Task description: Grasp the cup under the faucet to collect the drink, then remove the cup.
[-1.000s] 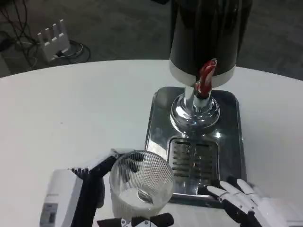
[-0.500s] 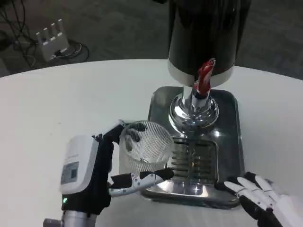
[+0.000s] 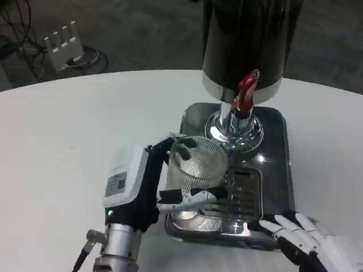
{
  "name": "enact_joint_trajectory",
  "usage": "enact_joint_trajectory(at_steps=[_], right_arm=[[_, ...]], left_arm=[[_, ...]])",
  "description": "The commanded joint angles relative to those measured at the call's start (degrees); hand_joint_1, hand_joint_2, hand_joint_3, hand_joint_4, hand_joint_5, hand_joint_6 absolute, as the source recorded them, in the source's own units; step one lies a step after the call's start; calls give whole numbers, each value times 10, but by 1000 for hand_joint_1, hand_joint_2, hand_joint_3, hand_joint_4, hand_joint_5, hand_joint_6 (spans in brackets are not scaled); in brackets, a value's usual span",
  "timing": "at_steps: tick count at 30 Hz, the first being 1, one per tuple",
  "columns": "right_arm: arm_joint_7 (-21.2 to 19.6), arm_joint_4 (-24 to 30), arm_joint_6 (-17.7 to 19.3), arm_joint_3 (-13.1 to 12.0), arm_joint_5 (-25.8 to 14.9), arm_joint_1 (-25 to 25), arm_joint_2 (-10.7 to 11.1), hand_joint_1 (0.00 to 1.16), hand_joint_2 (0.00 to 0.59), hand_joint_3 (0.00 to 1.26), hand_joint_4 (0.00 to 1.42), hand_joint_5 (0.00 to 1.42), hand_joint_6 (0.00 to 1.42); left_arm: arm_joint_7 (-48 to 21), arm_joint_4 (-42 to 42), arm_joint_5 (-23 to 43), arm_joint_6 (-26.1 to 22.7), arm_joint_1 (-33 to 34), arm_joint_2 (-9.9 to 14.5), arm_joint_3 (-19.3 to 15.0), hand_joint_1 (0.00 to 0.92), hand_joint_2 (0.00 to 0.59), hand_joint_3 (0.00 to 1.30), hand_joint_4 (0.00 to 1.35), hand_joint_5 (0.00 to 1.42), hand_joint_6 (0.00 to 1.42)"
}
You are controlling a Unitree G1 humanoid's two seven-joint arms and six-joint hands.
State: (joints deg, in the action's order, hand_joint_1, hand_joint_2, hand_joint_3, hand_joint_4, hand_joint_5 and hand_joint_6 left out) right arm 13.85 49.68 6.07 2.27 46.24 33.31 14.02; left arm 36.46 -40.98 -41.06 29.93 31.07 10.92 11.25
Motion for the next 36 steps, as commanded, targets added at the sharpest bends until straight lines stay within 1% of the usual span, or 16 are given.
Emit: enact_joint_trajectory(at_steps=[1,8,13,18,21,23,24,25,26,27,28,29,30,31,35,36], right_arm=[[-6,-8,1,-4,-3,14,-2,469,442,196,94,23,0],[-21,-5,8,-22,-17,32,-4,469,442,196,94,25,0],[-24,-10,13,-33,-28,38,3,469,442,191,94,26,0],[-24,-11,15,-40,-35,35,3,469,442,188,94,26,0],[-26,-9,14,-37,-34,34,-1,469,442,188,94,26,0],[-28,-9,15,-36,-33,33,-3,469,442,187,94,26,0],[-28,-9,15,-35,-33,33,-3,469,442,187,94,26,0],[-27,-9,14,-34,-33,33,-3,469,442,187,94,26,0],[-28,-9,15,-34,-33,33,-4,469,442,187,94,26,0],[-29,-9,15,-33,-34,34,-5,469,442,187,94,26,0],[-30,-9,15,-31,-34,34,-6,469,442,187,94,26,0],[-31,-9,17,-30,-33,35,-6,469,442,187,94,26,0],[-32,-10,18,-29,-35,36,-6,469,442,189,94,26,0],[-32,-9,19,-29,-34,37,-6,469,442,190,94,26,0],[-39,-11,24,-32,-38,42,-8,469,442,193,94,26,0],[-40,-12,25,-34,-39,43,-7,469,442,194,96,26,0]], left_arm=[[25,-38,6,3,45,-7,18,522,74,812,986,1194,1291],[40,-97,11,-6,99,-31,39,518,80,812,986,1206,1291],[51,-132,10,-17,127,-53,55,514,83,812,986,1207,1291],[58,-147,11,-32,137,-61,63,513,88,812,979,1186,1291],[46,-148,15,-35,140,-60,65,553,57,794,922,1090,1258],[32,-148,23,-28,138,-56,64,554,39,729,805,1013,1206],[26,-146,29,-22,135,-53,64,535,34,687,754,980,1188],[18,-144,35,-14,131,-49,64,466,74,602,665,923,1127],[6,-142,42,-5,127,-43,65,389,79,511,579,850,1067],[-4,-141,47,2,125,-39,66,334,59,393,473,751,942],[-13,-141,53,8,124,-36,67,301,48,314,389,675,839],[-22,-141,57,13,123,-33,68,281,38,270,335,605,743],[-31,-141,61,19,122,-30,68,257,24,220,268,492,596],[-40,-141,64,23,121,-28,69,216,5,163,187,391,481],[-74,-136,71,30,118,-19,76,136,0,11,11,209,230],[-80,-134,72,31,117,-18,78,121,0,2,2,170,183]])
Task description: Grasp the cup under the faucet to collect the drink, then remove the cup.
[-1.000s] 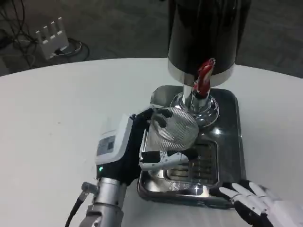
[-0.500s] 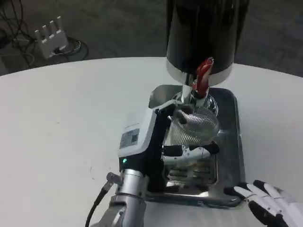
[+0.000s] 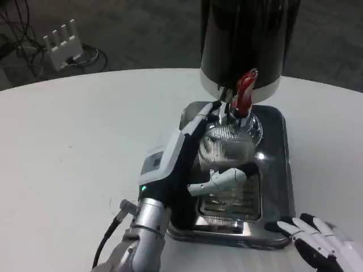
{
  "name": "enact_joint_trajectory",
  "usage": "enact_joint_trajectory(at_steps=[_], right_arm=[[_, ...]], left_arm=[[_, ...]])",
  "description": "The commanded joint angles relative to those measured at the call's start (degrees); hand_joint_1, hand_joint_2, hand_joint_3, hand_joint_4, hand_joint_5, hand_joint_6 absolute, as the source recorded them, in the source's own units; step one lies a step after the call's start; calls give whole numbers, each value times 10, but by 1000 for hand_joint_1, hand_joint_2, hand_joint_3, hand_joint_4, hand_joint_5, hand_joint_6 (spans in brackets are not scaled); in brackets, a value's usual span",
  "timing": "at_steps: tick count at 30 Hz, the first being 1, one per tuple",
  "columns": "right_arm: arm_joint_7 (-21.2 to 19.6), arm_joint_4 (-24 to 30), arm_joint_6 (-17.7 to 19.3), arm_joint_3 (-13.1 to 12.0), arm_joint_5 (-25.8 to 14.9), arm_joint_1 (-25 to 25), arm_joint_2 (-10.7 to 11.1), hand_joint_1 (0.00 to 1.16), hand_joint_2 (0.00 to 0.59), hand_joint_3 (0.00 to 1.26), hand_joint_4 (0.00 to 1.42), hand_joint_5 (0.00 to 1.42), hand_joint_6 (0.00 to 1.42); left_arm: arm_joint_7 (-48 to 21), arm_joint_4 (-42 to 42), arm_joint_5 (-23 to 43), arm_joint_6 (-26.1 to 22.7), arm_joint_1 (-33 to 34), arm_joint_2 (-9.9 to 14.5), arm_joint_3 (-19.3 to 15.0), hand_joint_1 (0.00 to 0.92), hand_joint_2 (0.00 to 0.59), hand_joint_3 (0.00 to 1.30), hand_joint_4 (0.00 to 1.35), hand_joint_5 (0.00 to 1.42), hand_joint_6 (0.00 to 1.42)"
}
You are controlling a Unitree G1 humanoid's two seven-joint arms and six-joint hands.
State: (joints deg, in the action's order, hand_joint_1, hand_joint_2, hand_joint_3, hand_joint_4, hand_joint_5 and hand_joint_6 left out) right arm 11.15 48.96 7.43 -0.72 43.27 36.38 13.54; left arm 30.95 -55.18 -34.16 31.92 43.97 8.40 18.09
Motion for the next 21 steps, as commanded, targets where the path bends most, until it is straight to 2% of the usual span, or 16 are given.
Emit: enact_joint_trajectory(at_steps=[1,5,10,13,18,21], right_arm=[[-14,-5,12,-5,-11,14,-2,469,442,194,97,26,0],[-18,-6,16,-8,-15,16,-4,469,444,195,103,29,0],[-21,-10,16,-9,-16,13,-5,469,447,195,105,34,0],[-25,-16,20,-7,-13,10,-7,469,447,195,106,36,0],[-24,-21,20,5,-7,6,-10,469,448,196,106,36,0],[-22,-22,18,10,-5,1,-10,469,448,196,106,36,0]], left_arm=[[-28,12,3,11,-14,9,10,116,0,0,0,141,130],[-43,36,5,13,-30,18,12,106,0,0,0,88,11],[-47,87,15,15,-69,28,1,82,0,0,0,73,0],[-42,157,37,13,-129,35,-25,30,2,27,29,122,44],[-52,279,77,2,-233,39,-77,12,4,74,90,175,113],[-67,334,98,4,-267,38,-94,2,4,107,128,204,139]])
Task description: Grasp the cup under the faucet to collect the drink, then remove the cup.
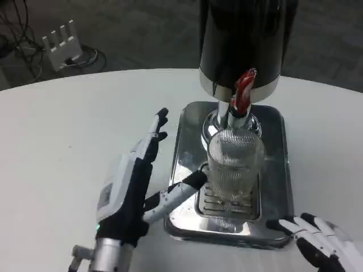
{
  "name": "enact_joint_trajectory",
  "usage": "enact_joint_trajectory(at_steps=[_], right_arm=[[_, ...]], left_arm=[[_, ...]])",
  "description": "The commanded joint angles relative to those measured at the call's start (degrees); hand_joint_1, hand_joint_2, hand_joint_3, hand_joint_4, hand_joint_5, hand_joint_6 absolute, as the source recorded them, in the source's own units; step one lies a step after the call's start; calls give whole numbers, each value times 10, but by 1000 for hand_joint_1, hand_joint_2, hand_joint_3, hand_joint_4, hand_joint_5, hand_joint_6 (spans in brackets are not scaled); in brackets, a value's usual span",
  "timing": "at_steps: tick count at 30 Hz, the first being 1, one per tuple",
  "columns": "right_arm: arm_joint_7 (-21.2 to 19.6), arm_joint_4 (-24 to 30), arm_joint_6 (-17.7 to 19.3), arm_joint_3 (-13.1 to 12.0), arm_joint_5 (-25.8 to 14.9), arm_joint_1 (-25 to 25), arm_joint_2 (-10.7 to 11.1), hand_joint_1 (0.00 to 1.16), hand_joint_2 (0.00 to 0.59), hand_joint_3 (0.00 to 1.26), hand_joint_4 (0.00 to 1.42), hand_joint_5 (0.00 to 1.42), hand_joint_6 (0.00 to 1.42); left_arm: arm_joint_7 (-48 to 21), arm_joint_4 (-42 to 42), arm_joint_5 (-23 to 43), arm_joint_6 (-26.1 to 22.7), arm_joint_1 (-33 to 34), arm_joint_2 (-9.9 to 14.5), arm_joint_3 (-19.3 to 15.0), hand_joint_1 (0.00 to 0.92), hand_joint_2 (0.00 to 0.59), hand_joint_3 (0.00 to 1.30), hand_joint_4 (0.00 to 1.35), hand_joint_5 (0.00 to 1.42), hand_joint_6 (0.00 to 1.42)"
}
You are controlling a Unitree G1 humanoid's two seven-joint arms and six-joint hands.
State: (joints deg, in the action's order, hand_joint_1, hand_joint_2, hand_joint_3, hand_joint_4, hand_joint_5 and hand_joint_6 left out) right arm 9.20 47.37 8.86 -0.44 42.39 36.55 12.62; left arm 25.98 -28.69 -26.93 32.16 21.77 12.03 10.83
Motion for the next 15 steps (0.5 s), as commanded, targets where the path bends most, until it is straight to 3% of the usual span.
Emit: enact_joint_trajectory(at_steps=[1,5,8,15], right_arm=[[-3,-7,3,9,5,-2,-1,468,449,196,106,36,0],[-4,-6,3,12,9,-2,-2,463,454,196,106,37,0],[-3,-8,1,10,6,-2,-1,460,456,196,106,37,0],[-6,-6,2,4,2,2,-2,456,457,196,106,37,0]], left_arm=[[-27,87,35,2,-51,1,-26,1,7,131,150,220,152],[-90,154,101,-7,-56,-6,-41,3,20,194,223,268,203],[-139,196,153,-22,-50,-17,-47,21,51,288,294,397,328],[-233,257,200,-65,-33,-23,-47,35,73,341,317,441,369]])
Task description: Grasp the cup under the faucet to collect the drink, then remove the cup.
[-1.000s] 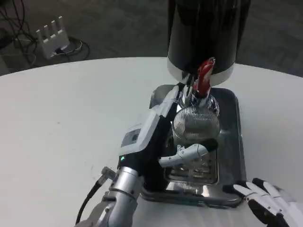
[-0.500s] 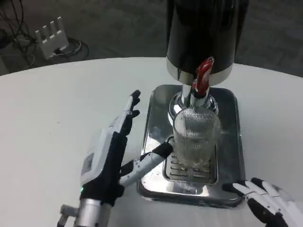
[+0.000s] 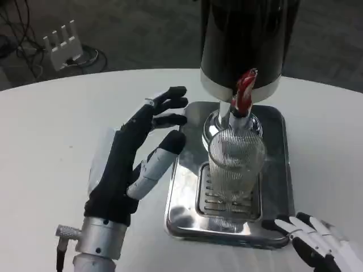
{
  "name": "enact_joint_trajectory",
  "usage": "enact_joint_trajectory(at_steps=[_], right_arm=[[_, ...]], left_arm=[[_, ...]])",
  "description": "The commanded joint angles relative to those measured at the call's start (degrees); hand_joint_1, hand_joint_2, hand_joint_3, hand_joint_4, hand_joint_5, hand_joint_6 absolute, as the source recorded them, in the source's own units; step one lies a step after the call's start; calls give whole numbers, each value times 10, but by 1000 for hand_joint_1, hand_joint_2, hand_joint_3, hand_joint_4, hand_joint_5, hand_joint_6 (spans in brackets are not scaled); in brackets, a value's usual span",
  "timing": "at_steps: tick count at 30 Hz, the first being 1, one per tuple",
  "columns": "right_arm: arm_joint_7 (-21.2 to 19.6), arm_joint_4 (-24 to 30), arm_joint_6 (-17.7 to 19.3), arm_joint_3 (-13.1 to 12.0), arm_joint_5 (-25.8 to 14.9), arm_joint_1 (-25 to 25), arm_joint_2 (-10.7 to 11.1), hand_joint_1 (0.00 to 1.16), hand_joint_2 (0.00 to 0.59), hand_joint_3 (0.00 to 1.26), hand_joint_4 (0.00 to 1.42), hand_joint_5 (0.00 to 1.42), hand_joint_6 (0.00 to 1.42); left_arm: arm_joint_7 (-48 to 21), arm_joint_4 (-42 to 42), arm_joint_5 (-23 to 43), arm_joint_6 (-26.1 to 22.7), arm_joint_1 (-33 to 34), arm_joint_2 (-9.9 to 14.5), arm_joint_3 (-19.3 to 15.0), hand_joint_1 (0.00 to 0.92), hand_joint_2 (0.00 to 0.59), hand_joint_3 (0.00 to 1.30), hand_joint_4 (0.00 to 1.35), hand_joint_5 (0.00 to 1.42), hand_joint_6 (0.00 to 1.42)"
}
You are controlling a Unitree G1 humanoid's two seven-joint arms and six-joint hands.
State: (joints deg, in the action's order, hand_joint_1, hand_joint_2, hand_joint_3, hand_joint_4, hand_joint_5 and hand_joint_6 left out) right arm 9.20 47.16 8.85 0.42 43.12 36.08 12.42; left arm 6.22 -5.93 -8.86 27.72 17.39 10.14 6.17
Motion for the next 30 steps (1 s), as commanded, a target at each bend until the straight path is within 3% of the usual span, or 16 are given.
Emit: enact_joint_trajectory(at_steps=[1,7,15,30], right_arm=[[-6,-4,2,-6,-6,8,0,455,457,196,106,37,0],[-7,-8,3,-6,-8,9,-2,452,458,196,106,44,0],[-9,-8,4,-7,-11,11,-4,450,458,196,106,47,0],[-17,-15,12,-17,-27,20,-3,449,458,196,106,49,0]], left_arm=[[-46,34,25,-27,14,-5,-1,35,73,342,309,434,371],[-91,75,34,-74,60,-3,-7,32,67,205,205,362,329],[-102,123,2,-121,85,-16,9,17,68,139,122,272,232],[-137,118,-28,-160,117,-30,47,0,57,61,21,147,107]])
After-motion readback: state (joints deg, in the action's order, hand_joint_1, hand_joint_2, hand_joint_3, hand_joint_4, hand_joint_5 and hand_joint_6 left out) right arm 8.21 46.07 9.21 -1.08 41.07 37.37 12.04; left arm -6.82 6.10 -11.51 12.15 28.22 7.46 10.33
